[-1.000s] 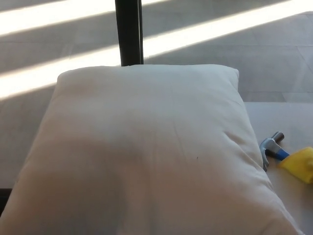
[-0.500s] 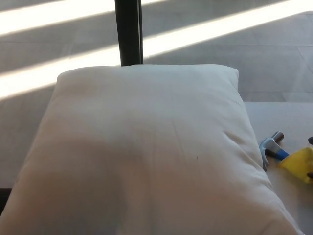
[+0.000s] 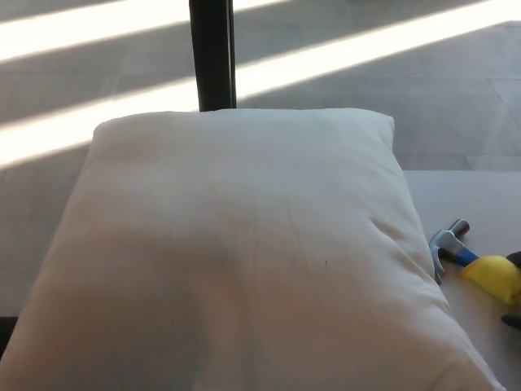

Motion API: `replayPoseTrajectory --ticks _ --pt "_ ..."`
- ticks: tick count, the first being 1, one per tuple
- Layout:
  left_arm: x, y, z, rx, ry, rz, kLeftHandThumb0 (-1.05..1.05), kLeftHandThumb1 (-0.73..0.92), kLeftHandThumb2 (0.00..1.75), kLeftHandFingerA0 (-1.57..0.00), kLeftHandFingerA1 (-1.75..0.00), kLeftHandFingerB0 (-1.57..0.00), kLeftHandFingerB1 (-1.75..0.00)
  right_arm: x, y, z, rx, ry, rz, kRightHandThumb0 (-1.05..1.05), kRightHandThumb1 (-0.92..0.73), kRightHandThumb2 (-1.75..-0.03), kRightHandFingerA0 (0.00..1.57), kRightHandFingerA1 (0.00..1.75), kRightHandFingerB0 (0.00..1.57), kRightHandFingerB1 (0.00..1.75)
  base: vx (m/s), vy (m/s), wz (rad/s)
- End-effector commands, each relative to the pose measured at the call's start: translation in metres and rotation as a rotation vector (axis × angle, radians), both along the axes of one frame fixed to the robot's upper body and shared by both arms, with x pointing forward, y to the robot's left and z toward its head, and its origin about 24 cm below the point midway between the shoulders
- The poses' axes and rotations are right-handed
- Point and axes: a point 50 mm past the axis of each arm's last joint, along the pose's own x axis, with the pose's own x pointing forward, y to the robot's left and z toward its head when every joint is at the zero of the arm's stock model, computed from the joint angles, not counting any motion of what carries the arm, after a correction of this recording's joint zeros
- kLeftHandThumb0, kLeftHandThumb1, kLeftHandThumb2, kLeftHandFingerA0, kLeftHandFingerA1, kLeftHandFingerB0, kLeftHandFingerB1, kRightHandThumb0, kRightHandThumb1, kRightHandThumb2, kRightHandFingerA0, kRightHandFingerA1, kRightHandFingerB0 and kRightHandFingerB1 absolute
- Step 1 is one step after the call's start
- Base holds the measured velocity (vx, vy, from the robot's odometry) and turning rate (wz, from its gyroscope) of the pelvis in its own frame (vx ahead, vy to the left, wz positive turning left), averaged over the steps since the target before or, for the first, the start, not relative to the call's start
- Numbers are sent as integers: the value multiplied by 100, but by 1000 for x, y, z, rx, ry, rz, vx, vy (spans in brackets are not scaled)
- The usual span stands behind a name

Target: A hammer is kept on the right hand side and a pillow is kept on the left hand side on the desk infront of the robot and the robot uses its right hand to pick up the hammer and makes a downward swinging motion to hit the pillow

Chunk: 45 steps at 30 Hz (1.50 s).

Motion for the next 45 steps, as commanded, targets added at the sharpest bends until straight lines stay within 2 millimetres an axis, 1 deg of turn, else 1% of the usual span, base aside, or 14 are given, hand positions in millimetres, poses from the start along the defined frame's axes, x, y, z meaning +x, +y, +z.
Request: replayPoseTrajectory --ticks 1,4,5,6,9,19,23,25,26,36,38,41,42,45 --pt "-1 4 5 8 -14 -41 -53 53 56 -74 -67 -75 -56 -15 7 -35 -54 116 -42 -65 -65 -61 12 54 19 28 0 0 0" --pt "1 4 5 13 -5 -61 -53 54 56 -72 -67 -75 -56 -14 13 -36 -102 113 -13 -60 -66 -60 17 48 19 28 0 0 0" --pt "3 4 5 6 -19 -39 -51 53 56 -75 -69 -77 -57 -13 17 -38 -79 63 -13 -60 -50 -82 49 83 19 44 0 0 0" --pt "4 5 5 16 -10 -51 -52 54 56 -75 -69 -80 -59 -13 17 -38 -74 51 -9 -49 -60 -58 67 109 28 34 0 0 0" --pt "5 5 6 19 -19 -53 -51 54 56 -76 -66 -77 -58 -14 20 -41 -118 33 16 -50 -48 -79 90 100 28 47 0 0 0" --pt "9 5 8 20 -21 -105 -53 56 57 -74 -68 -79 -57 -34 8 -63 -260 161 41 -25 -69 -61 69 121 70 46 0 0 0" --pt "9 4 7 14 -13 -121 -54 56 57 -75 -66 -78 -59 -46 -3 -70 -320 251 47 -30 -48 -56 72 133 93 58 0 0 0" --pt "9 4 6 5 -8 -134 -54 57 57 -74 -66 -76 -57 -48 -6 -72 -342 289 33 -36 -42 -80 80 112 86 72 0 0 0" --pt "9 4 7 17 6 -157 -57 57 57 -75 -67 -76 -56 -49 -7 -73 -355 312 34 -28 -52 -57 73 141 88 62 0 0 0" --pt "13 5 9 4 -20 -160 -53 56 57 -73 -69 -78 -59 -42 2 -69 -336 240 29 -35 -92 -70 67 158 58 96 0 0 0" --pt "13 5 9 1 -26 -157 -54 57 57 -73 -70 -77 -58 -39 6 -67 -340 208 40 -35 -92 -73 65 149 56 67 0 0 0" --pt "13 5 8 -2 -31 -151 -54 56 57 -74 -70 -80 -59 -35 9 -63 -337 154 69 -30 -92 -70 69 140 66 76 0 0 0" --pt "13 5 8 -11 -40 -141 -53 56 57 -74 -71 -81 -59 -34 10 -62 -336 139 79 -31 -91 -65 67 101 63 59 0 0 0" --pt "13 5 8 -10 -48 -136 -52 54 58 -76 -74 -80 -61 -31 11 -59 -333 108 86 -30 -88 -66 75 114 69 66 0 0 0"
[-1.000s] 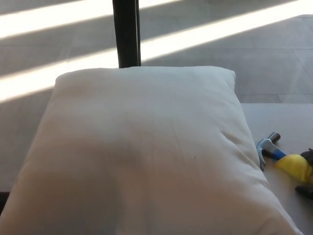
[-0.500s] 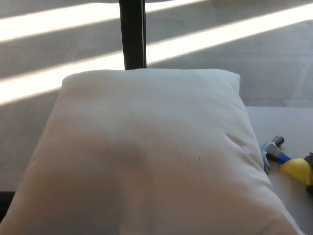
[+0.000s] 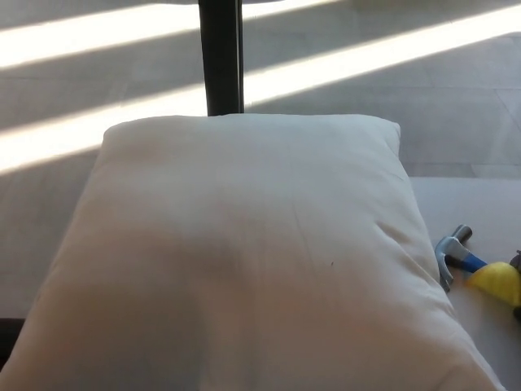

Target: A hammer is kept on the right hand side and a pillow is kept on the left hand side on the desk infront of the robot and the robot uses its right hand to pick up the hammer and makes a downward swinging motion to hit the pillow

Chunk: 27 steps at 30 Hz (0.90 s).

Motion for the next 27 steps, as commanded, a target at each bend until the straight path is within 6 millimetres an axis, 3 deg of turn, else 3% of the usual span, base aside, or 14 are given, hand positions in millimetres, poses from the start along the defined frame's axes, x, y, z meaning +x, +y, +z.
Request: replayPoseTrajectory --ticks 1,3,4,5,6,7,10,11,15,19,20,22,23,27 --pt "2 6 6 23 -22 -8 -52 56 57 -75 -71 -79 -62 -31 0 -41 36 168 6 -26 -81 -74 75 155 68 98 0 0 0" --pt "1 6 7 32 -8 -38 -54 58 57 -72 -67 -82 -61 -29 1 -38 52 152 32 -23 -76 -76 79 144 67 55 0 0 0" --pt "1 6 7 34 10 -56 -56 59 58 -70 -66 -82 -61 -28 0 -36 56 153 37 -24 -77 -73 82 125 65 53 0 0 0" --pt "1 6 6 34 9 -41 -58 43 82 -69 -71 -80 -71 -28 0 -35 63 148 42 -22 -77 -76 81 99 67 54 0 0 0" --pt "2 6 6 33 8 -35 -58 43 82 -69 -71 -80 -71 -28 0 -35 66 146 44 -22 -77 -76 81 99 67 54 0 0 0" --pt "1 6 7 35 6 -60 -56 59 59 -71 -67 -82 -62 -27 0 -32 131 130 44 -18 -75 -79 80 87 73 62 0 0 0" --pt "1 6 7 39 8 -70 -57 59 58 -72 -68 -79 -59 -27 -2 -30 159 114 38 -19 -75 -75 75 76 69 62 0 0 0" --pt "0 6 7 36 17 -64 -55 60 58 -72 -67 -77 -57 -26 -3 -28 156 107 41 -22 -78 -73 84 110 72 66 0 0 0" --pt "-2 6 6 39 23 -59 -55 59 58 -73 -67 -78 -59 -27 -6 -26 149 97 61 -24 -81 -70 78 88 69 60 0 0 0" --pt "-3 6 6 33 27 -52 -56 59 58 -74 -67 -78 -58 -27 -6 -23 162 40 76 -23 -75 -72 88 123 77 67 0 0 0" --pt "-4 6 6 27 18 -37 -55 58 58 -73 -68 -78 -59 -27 -6 -22 224 33 61 -18 -73 -74 84 113 72 67 0 0 0" --pt "-4 6 6 33 28 -43 -55 59 58 -73 -67 -79 -59 -26 -6 -18 175 -9 82 -20 -68 -72 88 139 70 59 0 0 0" --pt "-4 6 6 32 25 -54 -54 61 58 -72 -68 -80 -60 -25 -6 -16 212 -16 65 -20 -70 -80 87 158 74 92 0 0 0" --pt "-6 7 7 47 49 -69 -55 60 58 -72 -66 -79 -58 -20 -6 -8 300 -60 27 -20 -71 -77 81 130 66 66 0 0 0"
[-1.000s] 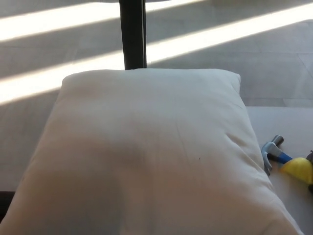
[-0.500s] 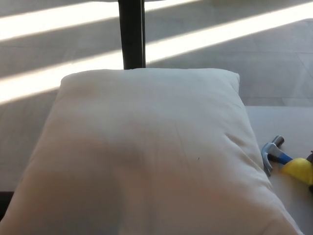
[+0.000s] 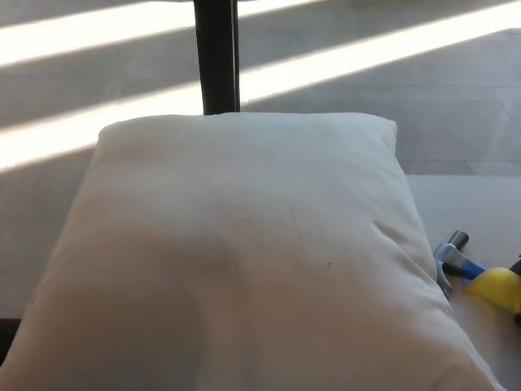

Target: A hammer is kept on the right hand side and a pillow is kept on the left hand side on the desk infront of the robot and the robot uses its right hand to pick up the hammer and makes a downward swinging motion to hit the pillow

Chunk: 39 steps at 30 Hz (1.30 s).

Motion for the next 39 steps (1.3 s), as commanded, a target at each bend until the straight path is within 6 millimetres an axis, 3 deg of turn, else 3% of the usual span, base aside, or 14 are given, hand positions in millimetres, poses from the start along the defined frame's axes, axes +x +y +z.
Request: replayPoseTrajectory --ticks 1,4,5,6,9,14,15,16,18,20,26,28,34,39 --pt "-1 8 8 40 14 -25 -55 61 58 -74 -66 -78 -56 -10 4 -16 139 69 -25 -19 -68 -80 82 135 71 67 0 0 0" --pt "-4 7 7 40 17 -25 -55 61 59 -71 -67 -82 -59 -7 4 -10 152 44 -20 -17 -69 -74 84 123 67 63 0 0 0" --pt "-6 7 7 33 15 -14 -55 61 58 -72 -68 -81 -59 -6 4 -8 156 40 -21 -18 -70 -70 79 102 66 62 0 0 0" --pt "-6 7 7 30 13 -11 -55 60 58 -71 -68 -79 -58 -6 3 -6 161 37 -25 -17 -68 -73 80 121 74 71 0 0 0" --pt "-8 7 6 24 11 -3 -55 60 58 -72 -67 -78 -58 -5 1 -4 176 28 -40 -17 -68 -76 81 104 70 68 0 0 0" --pt "-11 6 6 17 5 -9 -55 60 58 -71 -65 -77 -57 -2 0 8 268 -43 -65 -17 -62 -79 89 165 82 90 0 0 0" --pt "-11 6 6 18 5 -8 -55 60 58 -71 -65 -77 -57 -2 0 9 277 -46 -67 -17 -62 -79 89 165 82 90 0 0 0" --pt "-10 6 6 16 1 0 -55 60 58 -72 -66 -75 -55 0 0 10 294 -55 -90 -21 -63 -80 89 160 69 68 0 0 0" --pt "-10 6 6 15 2 -1 -56 60 58 -71 -65 -77 -55 0 0 11 310 -74 -93 -18 -62 -79 93 166 76 79 0 0 0" --pt "-11 6 5 14 -1 -5 -55 61 58 -71 -67 -78 -58 2 1 14 355 -80 -122 -15 -67 -73 93 169 72 121 0 0 0" --pt "-12 5 5 8 1 -6 -56 60 58 -71 -66 -75 -56 4 1 20 429 -128 -142 -20 -58 -98 85 175 72 155 0 0 0" --pt "-12 5 5 14 13 -10 -57 60 58 -72 -65 -76 -55 5 1 23 469 -156 -167 -16 -56 -104 97 175 73 143 0 0 0" --pt "-15 3 2 -5 -2 31 -55 58 58 -73 -67 -80 -58 9 -1 31 511 -198 -204 -22 -59 -93 87 175 77 146 0 0 0" --pt "-15 2 1 -10 -10 31 -54 60 58 -72 -69 -75 -57 11 -5 40 627 -264 -231 -18 -53 -106 92 175 78 163 0 0 0"
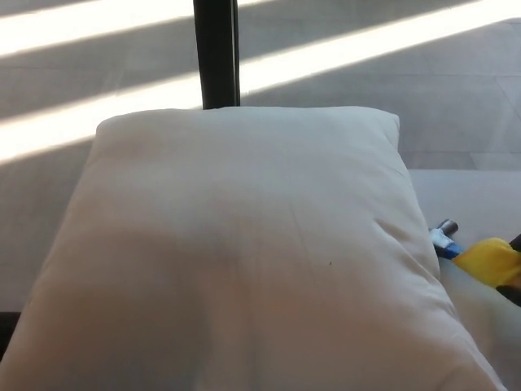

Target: A hammer is kept on the right hand side and a pillow is kept on the left hand side on the desk infront of the robot and the robot uses its right hand to pick up the hammer and makes a downward swinging motion to hit the pillow

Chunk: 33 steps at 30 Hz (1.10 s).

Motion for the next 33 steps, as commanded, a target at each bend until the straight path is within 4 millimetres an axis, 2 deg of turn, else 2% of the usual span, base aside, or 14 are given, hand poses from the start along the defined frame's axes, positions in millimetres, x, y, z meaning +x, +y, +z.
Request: replayPoseTrajectory --ticks 1,6,7,8,10,13,16,17,18,20,21,22,24,33 --pt "-2 1 1 2 -13 13 -54 60 58 -72 -69 -75 -57 5 -3 14 103 -71 -42 -18 -53 -106 92 175 78 163 0 0 0" --pt "-4 0 1 28 29 -48 -56 63 59 -72 -65 -82 -60 8 -9 26 183 -133 -88 -16 -49 -115 97 175 81 166 0 0 0" --pt "-4 0 1 21 13 -16 -57 60 58 -73 -67 -82 -61 8 -10 27 190 -140 -92 -20 -46 -116 124 142 110 132 0 0 0" --pt "-3 0 0 7 -9 2 -55 60 58 -71 -70 -80 -62 8 -13 30 208 -149 -106 -15 -43 -129 96 175 86 160 0 0 0" --pt "-3 0 1 17 11 -36 -56 63 59 -68 -67 -79 -62 7 -15 32 202 -157 -110 -20 -46 -119 123 142 109 132 0 0 0" --pt "-3 -1 1 26 15 -43 -56 62 59 -70 -66 -75 -58 8 -16 34 210 -165 -120 -15 -45 -122 94 175 80 164 0 0 0" --pt "-3 -1 1 25 14 -43 -56 62 59 -69 -65 -78 -61 7 -18 36 296 -191 -147 -22 -46 -118 122 143 106 132 0 0 0" --pt "-3 -1 1 20 6 -35 -56 61 59 -70 -67 -79 -63 8 -19 36 349 -203 -176 -16 -48 -118 94 175 76 168 0 0 0" --pt "-4 0 1 19 7 -30 -57 62 59 -70 -67 -79 -63 9 -17 36 389 -210 -190 -23 -49 -116 124 143 105 131 0 0 0" --pt "-6 0 1 20 14 -25 -57 62 59 -70 -67 -79 -63 12 -14 36 419 -211 -192 -23 -49 -116 124 143 105 131 0 0 0" --pt "-6 0 1 26 22 -38 -58 62 59 -70 -66 -76 -58 13 -13 36 550 -237 -203 -15 -48 -121 101 175 75 168 0 0 0" --pt "-6 -1 1 35 36 -45 -57 63 59 -72 -66 -75 -56 15 -5 39 643 -260 -225 -25 -48 -119 126 147 105 135 0 0 0" --pt "-6 -1 0 25 28 -21 -55 61 59 -74 -70 -79 -59 17 2 40 759 -284 -211 -18 -45 -134 102 175 73 175 0 0 0" --pt "-8 -1 0 32 39 -45 -57 62 59 -73 -64 -73 -55 31 48 61 1105 -297 -166 -25 -66 -110 105 175 76 175 0 0 0"
